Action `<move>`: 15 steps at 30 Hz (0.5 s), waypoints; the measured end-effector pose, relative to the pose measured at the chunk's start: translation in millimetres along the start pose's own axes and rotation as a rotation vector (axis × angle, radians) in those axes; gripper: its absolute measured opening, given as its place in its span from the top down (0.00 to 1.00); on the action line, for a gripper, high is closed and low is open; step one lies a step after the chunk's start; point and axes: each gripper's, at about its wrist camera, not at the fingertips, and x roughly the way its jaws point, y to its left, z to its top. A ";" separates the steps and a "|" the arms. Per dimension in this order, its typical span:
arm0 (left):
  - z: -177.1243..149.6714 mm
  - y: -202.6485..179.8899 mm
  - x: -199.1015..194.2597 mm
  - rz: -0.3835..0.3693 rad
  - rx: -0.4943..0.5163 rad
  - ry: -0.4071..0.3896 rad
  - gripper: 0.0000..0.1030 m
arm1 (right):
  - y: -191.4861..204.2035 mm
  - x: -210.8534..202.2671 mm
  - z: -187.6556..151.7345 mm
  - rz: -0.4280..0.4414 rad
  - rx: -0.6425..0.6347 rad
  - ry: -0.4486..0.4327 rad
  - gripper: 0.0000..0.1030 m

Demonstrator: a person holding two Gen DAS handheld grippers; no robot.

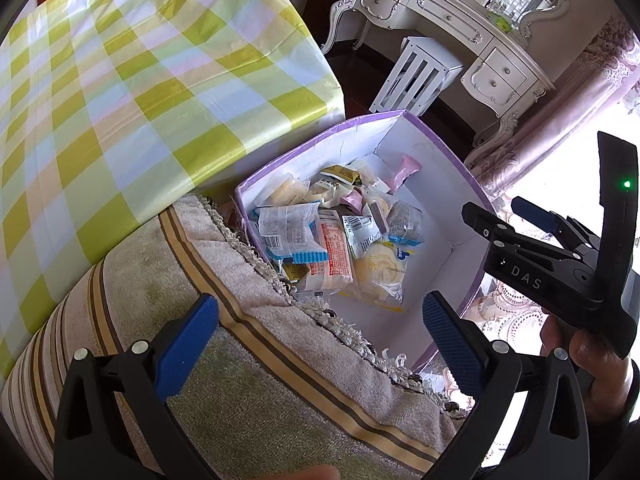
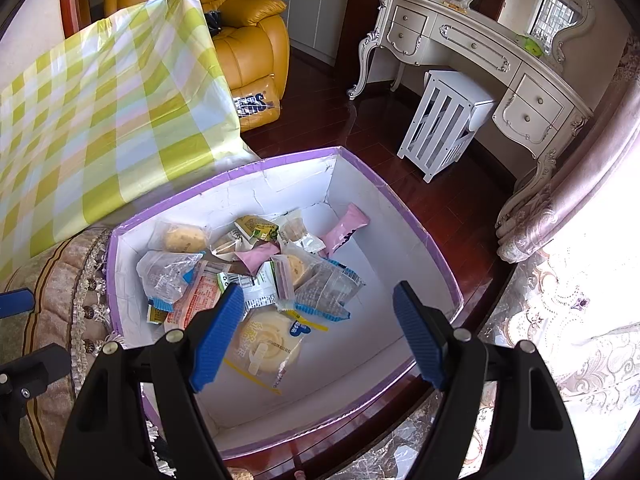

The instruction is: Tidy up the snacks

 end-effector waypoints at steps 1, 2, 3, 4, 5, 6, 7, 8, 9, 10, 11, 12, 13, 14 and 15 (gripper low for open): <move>0.1 0.1 0.0 0.000 -0.001 0.000 0.04 | 0.2 0.0 -0.1 0.000 -0.001 0.001 0.25; 0.0 0.1 0.0 -0.001 0.000 0.000 0.04 | 0.1 -0.3 -0.2 -0.001 -0.001 0.000 0.25; 0.1 0.1 0.0 -0.001 0.000 0.000 0.04 | 0.5 -0.6 0.1 0.000 -0.002 0.000 0.25; 0.1 0.2 0.0 0.000 0.000 0.000 0.04 | 0.5 -0.6 0.1 0.000 -0.002 0.001 0.25; 0.2 0.3 0.0 0.000 0.000 0.000 0.04 | 0.5 -0.7 0.2 0.000 -0.001 0.000 0.25; 0.2 0.3 0.1 0.000 0.000 0.001 0.04 | 0.6 -0.7 0.2 0.000 -0.001 0.000 0.25; 0.3 0.2 0.1 0.000 0.000 0.001 0.04 | 0.7 -0.6 0.1 0.000 -0.002 0.001 0.25; 0.3 0.4 0.0 0.000 0.000 0.000 0.04 | 0.5 -0.6 0.1 0.001 -0.002 0.001 0.25; 0.4 0.4 0.1 0.000 0.000 0.001 0.04 | 0.3 -0.4 0.2 0.001 -0.002 0.001 0.25; 0.5 0.3 0.2 0.000 0.001 0.001 0.04 | 0.3 -0.4 0.2 0.001 -0.002 0.001 0.25; 0.6 0.5 0.6 -0.001 0.001 0.002 0.04 | 0.2 -0.3 0.2 0.001 -0.002 0.001 0.25; 0.4 0.1 0.9 0.001 0.002 0.003 0.04 | 0.3 -0.5 0.1 0.001 -0.003 0.001 0.25; -0.4 -0.9 1.0 0.001 0.008 0.002 0.04 | 0.3 -0.6 0.2 0.000 -0.003 0.002 0.25; -1.2 -2.6 1.2 -0.004 0.019 0.001 0.04 | 0.4 -0.3 0.0 0.000 -0.003 0.001 0.25; -1.0 -4.7 2.0 -0.009 0.030 0.001 0.04 | 0.3 -0.5 0.0 0.000 -0.002 0.001 0.25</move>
